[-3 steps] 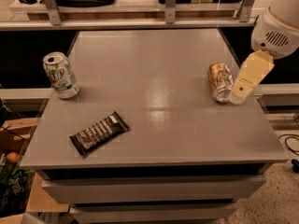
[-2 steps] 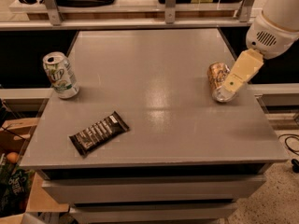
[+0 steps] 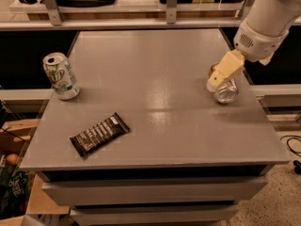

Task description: Move orange can near 7up can

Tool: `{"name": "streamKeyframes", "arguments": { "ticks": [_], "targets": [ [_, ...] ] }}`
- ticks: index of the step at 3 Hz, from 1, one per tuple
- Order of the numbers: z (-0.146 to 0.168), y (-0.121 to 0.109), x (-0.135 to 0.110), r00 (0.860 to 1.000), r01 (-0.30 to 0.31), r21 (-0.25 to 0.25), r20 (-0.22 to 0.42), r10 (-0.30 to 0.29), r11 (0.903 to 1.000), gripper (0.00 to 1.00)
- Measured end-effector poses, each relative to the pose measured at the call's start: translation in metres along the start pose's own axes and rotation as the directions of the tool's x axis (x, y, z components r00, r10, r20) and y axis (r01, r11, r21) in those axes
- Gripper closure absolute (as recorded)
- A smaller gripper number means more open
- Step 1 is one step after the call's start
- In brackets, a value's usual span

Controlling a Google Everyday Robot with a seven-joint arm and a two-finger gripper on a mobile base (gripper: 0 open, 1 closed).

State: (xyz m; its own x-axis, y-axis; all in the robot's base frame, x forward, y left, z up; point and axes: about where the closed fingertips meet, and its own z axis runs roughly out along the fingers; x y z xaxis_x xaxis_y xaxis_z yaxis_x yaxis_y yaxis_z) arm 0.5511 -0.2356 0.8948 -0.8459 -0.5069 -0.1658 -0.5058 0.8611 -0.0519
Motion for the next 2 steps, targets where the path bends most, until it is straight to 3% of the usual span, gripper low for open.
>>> {"name": "streamKeyframes", "arguments": {
  "ticks": [1, 2],
  "targets": [
    [0.016, 0.002, -0.013, 0.996, -0.086, 0.006, -0.025, 0.086, 0.9962, 0.00],
    [0.028, 0.008, -0.023, 0.991, -0.125, 0.009, -0.042, 0.125, 0.9921, 0.00]
  ]
}}
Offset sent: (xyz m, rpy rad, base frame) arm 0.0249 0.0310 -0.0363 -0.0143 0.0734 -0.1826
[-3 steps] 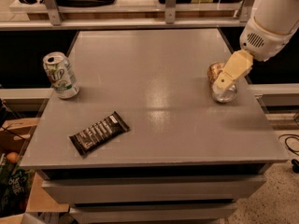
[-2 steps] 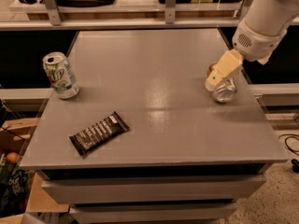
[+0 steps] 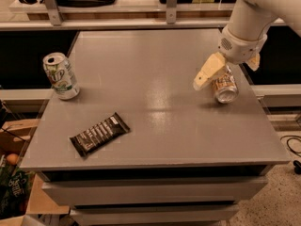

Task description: Move orange can near 7up can

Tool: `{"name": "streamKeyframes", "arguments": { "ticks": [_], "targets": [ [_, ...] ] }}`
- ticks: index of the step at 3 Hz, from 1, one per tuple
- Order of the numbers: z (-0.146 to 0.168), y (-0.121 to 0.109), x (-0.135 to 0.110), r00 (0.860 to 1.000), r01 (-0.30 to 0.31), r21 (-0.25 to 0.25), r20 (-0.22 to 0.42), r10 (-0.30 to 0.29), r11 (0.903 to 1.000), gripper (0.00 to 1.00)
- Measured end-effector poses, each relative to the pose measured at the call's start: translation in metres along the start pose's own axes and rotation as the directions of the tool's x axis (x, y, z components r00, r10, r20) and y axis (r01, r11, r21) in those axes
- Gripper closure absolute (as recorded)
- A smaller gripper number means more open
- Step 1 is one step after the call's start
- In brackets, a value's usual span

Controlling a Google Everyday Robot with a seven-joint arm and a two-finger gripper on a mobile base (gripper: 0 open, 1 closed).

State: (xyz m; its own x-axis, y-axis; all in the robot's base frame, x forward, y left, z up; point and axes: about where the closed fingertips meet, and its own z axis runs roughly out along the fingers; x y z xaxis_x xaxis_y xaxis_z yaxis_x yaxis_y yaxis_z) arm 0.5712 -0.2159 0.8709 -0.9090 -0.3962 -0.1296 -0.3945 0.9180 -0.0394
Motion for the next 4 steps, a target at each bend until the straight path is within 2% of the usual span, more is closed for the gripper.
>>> {"name": "streamKeyframes", "arguments": {
  "ticks": [1, 3, 4],
  "targets": [
    [0.010, 0.007, -0.005, 1.000, -0.025, -0.003, -0.016, 0.025, 0.9997, 0.18],
    [0.025, 0.020, -0.008, 0.999, -0.036, -0.022, -0.037, 0.035, 0.9991, 0.64],
    [0.026, 0.021, -0.009, 0.999, -0.022, -0.027, -0.033, 0.021, 0.9994, 0.88]
  ]
}}
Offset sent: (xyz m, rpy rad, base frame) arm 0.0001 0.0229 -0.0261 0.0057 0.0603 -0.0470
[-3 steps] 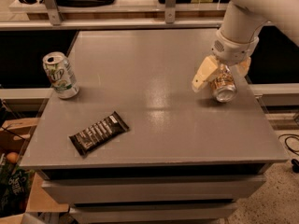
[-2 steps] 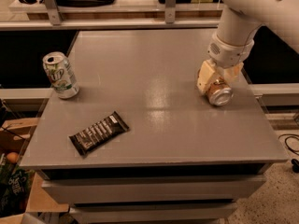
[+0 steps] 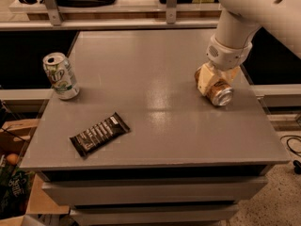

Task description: Move orange can near 7up can

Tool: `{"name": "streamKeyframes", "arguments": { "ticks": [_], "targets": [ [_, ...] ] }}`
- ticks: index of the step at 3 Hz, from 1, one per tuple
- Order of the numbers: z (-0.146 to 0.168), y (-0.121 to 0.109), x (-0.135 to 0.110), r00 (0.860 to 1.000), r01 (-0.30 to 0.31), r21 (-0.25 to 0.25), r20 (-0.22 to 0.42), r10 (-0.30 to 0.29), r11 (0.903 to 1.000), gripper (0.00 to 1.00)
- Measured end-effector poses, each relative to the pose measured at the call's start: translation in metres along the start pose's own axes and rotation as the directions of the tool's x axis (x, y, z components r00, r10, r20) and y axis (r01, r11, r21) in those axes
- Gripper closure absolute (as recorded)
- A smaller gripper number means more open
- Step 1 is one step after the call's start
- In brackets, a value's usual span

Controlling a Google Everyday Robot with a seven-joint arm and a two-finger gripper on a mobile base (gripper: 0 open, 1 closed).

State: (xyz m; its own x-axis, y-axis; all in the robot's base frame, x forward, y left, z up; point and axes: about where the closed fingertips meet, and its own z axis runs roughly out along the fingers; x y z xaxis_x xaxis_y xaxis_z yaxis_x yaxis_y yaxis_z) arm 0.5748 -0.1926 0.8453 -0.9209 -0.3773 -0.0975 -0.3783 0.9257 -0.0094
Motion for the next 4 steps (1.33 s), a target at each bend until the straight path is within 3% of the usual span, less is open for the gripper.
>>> {"name": "streamKeyframes", "arguments": {
  "ticks": [1, 2, 3, 4],
  "targets": [
    [-0.005, 0.002, -0.007, 0.995, 0.093, -0.003, 0.045, -0.093, 0.9957, 1.00],
    [-0.015, 0.012, -0.029, 0.960, 0.259, 0.001, 0.105, -0.258, 0.9658, 1.00],
    [-0.015, 0.012, -0.030, 0.945, 0.310, 0.008, 0.106, -0.310, 0.9505, 1.00],
    [-0.015, 0.012, -0.030, 0.945, 0.311, 0.008, 0.106, -0.310, 0.9505, 1.00]
  ]
}}
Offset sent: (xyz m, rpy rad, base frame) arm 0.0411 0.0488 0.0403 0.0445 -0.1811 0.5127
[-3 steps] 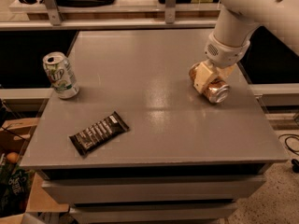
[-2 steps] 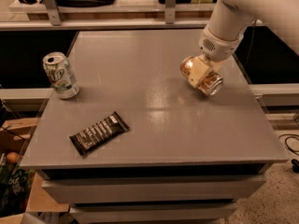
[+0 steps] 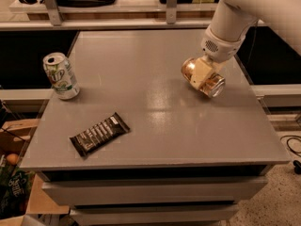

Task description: Move orange can near 7up can

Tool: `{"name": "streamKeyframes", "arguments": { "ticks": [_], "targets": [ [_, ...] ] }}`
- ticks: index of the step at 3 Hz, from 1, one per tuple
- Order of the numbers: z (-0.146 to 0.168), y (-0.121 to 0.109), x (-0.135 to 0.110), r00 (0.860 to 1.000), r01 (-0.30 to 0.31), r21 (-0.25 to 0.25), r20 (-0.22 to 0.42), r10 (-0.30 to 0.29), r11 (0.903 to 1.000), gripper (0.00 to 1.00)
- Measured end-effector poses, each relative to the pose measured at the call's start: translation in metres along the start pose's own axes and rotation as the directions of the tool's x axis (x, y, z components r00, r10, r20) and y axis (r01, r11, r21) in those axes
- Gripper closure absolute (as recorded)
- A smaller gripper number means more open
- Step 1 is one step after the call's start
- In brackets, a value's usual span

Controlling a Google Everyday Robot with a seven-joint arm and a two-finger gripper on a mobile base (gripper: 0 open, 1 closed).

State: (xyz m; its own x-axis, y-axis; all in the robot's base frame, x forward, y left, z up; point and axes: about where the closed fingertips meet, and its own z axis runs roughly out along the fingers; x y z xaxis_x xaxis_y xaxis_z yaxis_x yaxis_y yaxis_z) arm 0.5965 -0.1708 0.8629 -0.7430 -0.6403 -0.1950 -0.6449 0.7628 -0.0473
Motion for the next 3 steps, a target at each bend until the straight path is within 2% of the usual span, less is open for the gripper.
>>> {"name": "streamKeyframes", "arguments": {
  "ticks": [1, 2, 3],
  "targets": [
    [-0.001, 0.003, -0.004, 0.999, 0.038, 0.011, 0.011, -0.038, 0.9992, 1.00],
    [-0.011, 0.032, -0.020, 0.975, 0.216, 0.066, 0.035, -0.219, 0.9741, 1.00],
    [-0.016, 0.080, -0.043, 0.888, 0.451, 0.137, 0.029, -0.459, 0.8818, 1.00]
  ]
}}
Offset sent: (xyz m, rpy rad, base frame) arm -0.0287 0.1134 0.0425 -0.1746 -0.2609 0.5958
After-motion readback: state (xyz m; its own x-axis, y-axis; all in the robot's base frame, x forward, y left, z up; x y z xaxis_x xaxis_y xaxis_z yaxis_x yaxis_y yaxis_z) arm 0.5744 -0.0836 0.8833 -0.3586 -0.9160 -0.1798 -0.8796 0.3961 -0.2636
